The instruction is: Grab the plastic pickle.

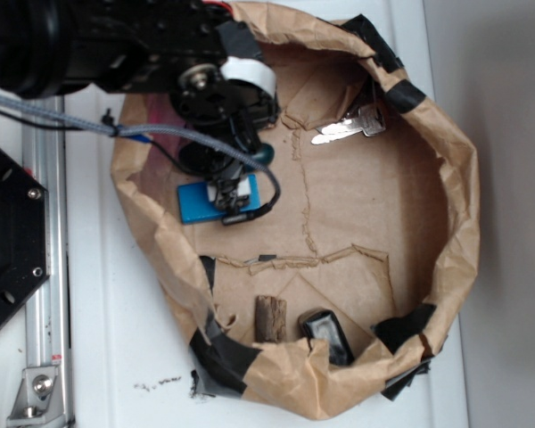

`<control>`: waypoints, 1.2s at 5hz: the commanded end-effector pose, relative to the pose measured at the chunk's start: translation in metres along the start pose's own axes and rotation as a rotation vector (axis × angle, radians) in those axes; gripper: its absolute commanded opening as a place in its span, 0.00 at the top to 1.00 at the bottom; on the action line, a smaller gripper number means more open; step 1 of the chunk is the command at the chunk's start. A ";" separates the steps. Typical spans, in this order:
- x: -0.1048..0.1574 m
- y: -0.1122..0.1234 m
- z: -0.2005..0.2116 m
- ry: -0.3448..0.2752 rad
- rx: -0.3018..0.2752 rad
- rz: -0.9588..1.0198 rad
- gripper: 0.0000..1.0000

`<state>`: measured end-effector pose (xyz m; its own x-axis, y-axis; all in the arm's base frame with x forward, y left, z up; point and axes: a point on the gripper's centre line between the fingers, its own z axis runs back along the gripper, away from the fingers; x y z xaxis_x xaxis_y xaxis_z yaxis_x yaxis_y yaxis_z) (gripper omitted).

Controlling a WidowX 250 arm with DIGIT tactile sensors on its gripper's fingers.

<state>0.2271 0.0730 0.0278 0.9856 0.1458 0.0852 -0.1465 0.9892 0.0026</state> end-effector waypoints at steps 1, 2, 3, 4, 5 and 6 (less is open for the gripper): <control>0.006 0.006 -0.004 -0.028 0.046 -0.056 0.00; 0.008 0.007 -0.002 -0.036 0.034 -0.066 0.00; 0.010 0.008 -0.004 -0.030 0.027 -0.064 0.00; 0.009 0.012 -0.009 -0.001 0.022 -0.041 0.00; 0.006 0.025 -0.022 0.072 -0.006 0.090 0.00; 0.008 0.021 -0.025 0.076 -0.018 0.171 0.00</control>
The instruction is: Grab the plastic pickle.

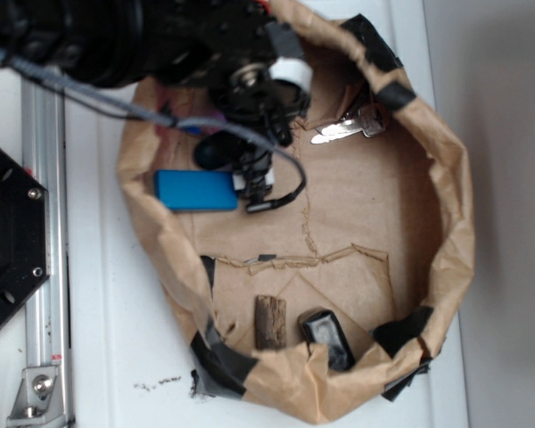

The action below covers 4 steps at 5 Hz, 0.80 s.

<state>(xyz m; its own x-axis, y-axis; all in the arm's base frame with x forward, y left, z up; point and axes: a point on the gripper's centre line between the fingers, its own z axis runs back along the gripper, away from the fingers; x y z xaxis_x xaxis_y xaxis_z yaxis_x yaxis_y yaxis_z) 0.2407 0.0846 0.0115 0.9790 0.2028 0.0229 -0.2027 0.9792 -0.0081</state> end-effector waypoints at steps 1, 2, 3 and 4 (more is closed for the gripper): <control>-0.009 0.005 -0.008 0.012 -0.005 0.108 1.00; -0.009 0.004 -0.007 0.002 -0.005 0.092 1.00; -0.010 0.005 -0.007 0.002 -0.007 0.087 1.00; -0.011 0.004 -0.005 0.011 0.003 0.084 1.00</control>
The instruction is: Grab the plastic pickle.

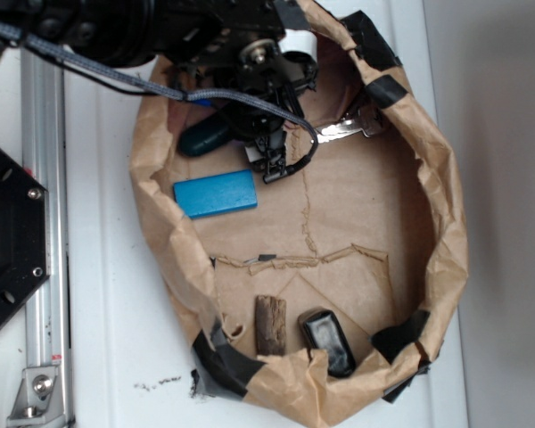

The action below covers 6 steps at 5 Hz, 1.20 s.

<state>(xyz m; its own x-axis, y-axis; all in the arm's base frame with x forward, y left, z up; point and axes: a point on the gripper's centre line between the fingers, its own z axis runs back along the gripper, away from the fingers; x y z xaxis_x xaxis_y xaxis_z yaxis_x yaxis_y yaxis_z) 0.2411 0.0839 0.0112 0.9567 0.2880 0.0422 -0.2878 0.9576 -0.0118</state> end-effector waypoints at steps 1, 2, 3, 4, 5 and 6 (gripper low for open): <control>-0.012 0.004 0.007 0.103 0.134 -0.077 1.00; -0.024 -0.018 0.036 0.097 0.211 0.063 1.00; -0.026 -0.056 0.084 0.039 0.230 0.182 1.00; -0.021 -0.075 0.117 0.023 0.205 0.166 1.00; -0.015 -0.077 0.126 -0.019 0.215 0.167 1.00; -0.003 -0.070 0.129 -0.099 0.188 0.147 1.00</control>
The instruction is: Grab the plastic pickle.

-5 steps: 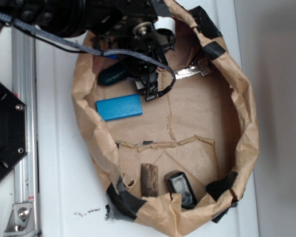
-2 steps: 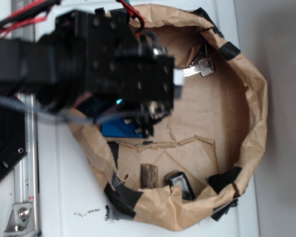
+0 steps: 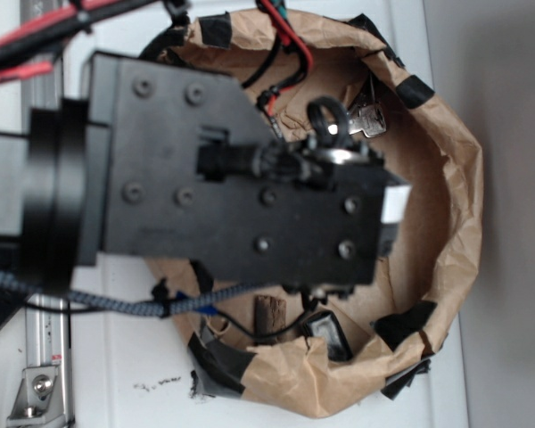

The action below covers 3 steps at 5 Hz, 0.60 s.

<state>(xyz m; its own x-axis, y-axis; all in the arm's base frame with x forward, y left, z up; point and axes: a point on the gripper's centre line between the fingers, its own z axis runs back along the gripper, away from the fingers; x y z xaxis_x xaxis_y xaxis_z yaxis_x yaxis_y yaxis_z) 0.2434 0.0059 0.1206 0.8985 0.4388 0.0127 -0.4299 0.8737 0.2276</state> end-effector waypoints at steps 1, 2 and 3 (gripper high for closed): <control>0.027 0.007 0.024 -0.246 -0.155 -0.072 1.00; 0.033 0.000 0.019 -0.232 -0.161 -0.090 1.00; 0.032 -0.004 0.008 -0.207 -0.137 -0.098 1.00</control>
